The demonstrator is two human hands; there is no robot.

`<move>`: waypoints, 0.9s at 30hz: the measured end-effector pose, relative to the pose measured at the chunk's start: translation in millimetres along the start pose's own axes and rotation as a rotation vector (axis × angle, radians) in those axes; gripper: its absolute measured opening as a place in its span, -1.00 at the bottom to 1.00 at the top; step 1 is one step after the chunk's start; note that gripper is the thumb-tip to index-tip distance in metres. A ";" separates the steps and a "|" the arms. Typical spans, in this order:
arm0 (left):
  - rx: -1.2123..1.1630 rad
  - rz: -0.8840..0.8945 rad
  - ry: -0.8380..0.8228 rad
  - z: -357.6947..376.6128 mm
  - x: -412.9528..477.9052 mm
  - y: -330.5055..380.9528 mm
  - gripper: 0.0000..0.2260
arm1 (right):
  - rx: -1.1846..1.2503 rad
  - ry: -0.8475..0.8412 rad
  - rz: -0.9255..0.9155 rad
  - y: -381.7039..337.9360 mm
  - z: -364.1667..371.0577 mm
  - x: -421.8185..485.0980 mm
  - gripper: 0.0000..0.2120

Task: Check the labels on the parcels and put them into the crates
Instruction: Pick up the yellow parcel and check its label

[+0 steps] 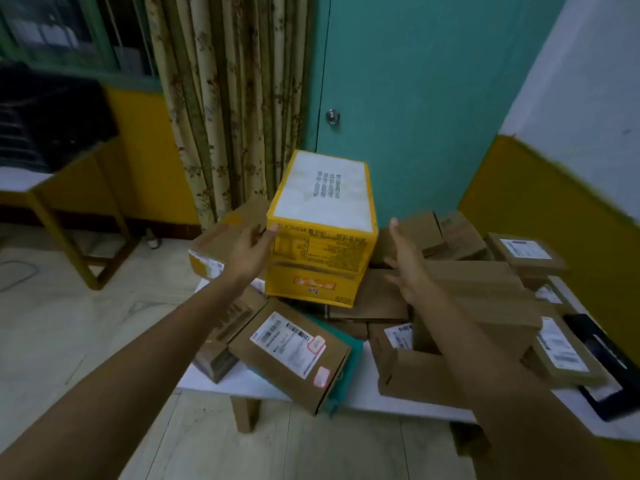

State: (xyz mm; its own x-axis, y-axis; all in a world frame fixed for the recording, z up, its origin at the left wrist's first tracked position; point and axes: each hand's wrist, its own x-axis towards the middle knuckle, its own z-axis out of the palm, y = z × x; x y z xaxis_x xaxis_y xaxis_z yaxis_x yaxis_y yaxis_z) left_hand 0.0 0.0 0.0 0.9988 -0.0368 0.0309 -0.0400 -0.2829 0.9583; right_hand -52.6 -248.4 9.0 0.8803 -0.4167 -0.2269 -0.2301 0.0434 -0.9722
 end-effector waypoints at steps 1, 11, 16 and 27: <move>-0.028 -0.025 0.015 5.3 10.0 5.7 -0.60 | -0.004 -0.017 0.028 -4.6 3.7 8.3 -0.31; -0.306 -0.165 -0.269 1.9 62.9 27.4 -0.72 | 0.087 -0.161 -0.093 -30.4 9.8 56.8 -0.63; -0.317 -0.036 -0.357 -19.3 81.9 60.4 -0.55 | 0.084 -0.187 -0.442 -45.0 -7.2 47.9 -0.44; -0.340 0.061 -0.424 -17.1 78.4 97.8 -0.45 | 0.106 0.072 -0.520 -85.1 16.3 18.6 -0.59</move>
State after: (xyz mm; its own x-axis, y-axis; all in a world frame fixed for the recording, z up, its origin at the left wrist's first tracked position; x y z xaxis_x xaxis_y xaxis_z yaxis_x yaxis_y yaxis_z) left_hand 74.9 -14.2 101.0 0.8940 -0.4465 0.0391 -0.0160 0.0553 0.9983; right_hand -9.9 -245.1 86.6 0.8355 -0.4687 0.2869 0.2753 -0.0949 -0.9567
